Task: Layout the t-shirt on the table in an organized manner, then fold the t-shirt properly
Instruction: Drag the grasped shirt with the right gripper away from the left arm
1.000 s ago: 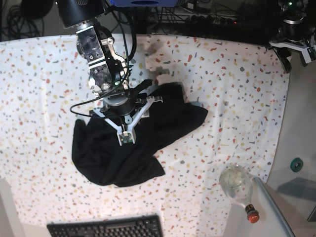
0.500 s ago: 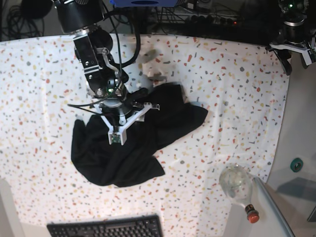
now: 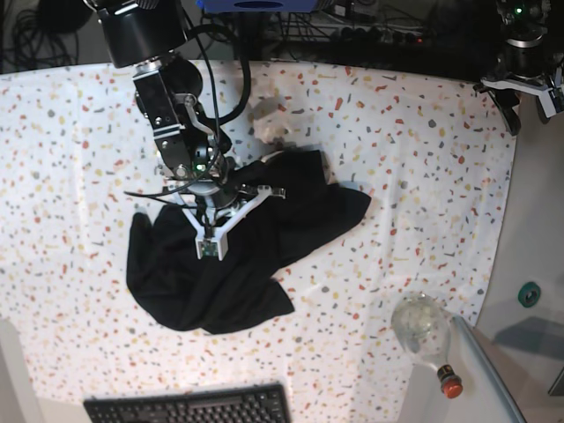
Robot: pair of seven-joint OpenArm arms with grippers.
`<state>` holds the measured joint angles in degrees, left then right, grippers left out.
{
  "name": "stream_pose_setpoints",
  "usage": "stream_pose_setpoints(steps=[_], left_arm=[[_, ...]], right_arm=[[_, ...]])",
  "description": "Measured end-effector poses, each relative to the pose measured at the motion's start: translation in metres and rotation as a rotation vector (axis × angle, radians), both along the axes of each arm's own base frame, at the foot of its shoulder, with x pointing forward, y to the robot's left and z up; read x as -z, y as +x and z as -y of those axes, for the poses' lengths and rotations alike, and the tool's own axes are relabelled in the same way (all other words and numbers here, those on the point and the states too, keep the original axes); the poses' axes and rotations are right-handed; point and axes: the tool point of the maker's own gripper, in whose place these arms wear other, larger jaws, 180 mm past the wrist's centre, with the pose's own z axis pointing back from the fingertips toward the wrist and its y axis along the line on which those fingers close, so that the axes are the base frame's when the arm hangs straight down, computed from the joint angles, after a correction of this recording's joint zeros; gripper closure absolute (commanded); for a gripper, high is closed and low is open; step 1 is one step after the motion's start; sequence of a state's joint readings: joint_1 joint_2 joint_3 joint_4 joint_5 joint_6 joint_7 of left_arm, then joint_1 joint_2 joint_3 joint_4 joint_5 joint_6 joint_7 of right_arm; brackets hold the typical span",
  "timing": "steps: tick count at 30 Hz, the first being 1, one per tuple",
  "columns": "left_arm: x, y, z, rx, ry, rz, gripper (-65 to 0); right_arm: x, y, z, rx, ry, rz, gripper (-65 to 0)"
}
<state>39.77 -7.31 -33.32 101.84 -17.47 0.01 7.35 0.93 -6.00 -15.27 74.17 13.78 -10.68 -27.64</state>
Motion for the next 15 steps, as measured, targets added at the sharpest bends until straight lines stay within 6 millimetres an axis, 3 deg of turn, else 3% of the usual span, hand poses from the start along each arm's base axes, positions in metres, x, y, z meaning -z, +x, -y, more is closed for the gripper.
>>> stream_pose_setpoints(steps=[4, 8, 11, 13, 15], left_arm=[[-0.002, 0.007, 0.002, 0.002, -0.004, 0.020, -35.9], [0.005, 0.010, 0.015, 0.038, -0.025, 0.003, -35.9], [0.010, 0.021, 0.030, 0.072, -0.051, 0.012, -35.9], [0.011, 0.031, 0.041, 0.095, -0.068, 0.028, -35.9], [0.013, 0.039, 0.054, 0.126, -0.092, 0.037, -35.7]], right_arm=[[-0.029, 0.015, -0.005, -0.004, 0.023, 0.072, 0.0], [-0.090, 0.059, -0.025, -0.085, 0.025, 0.243, 0.0], [-0.127, 0.096, -0.024, -0.118, -0.014, 0.323, 0.0], [-0.135, 0.120, -0.017, -0.113, -0.052, 0.355, 0.0], [-0.128, 0.139, -0.010, -0.111, -0.086, 0.332, 0.0]])
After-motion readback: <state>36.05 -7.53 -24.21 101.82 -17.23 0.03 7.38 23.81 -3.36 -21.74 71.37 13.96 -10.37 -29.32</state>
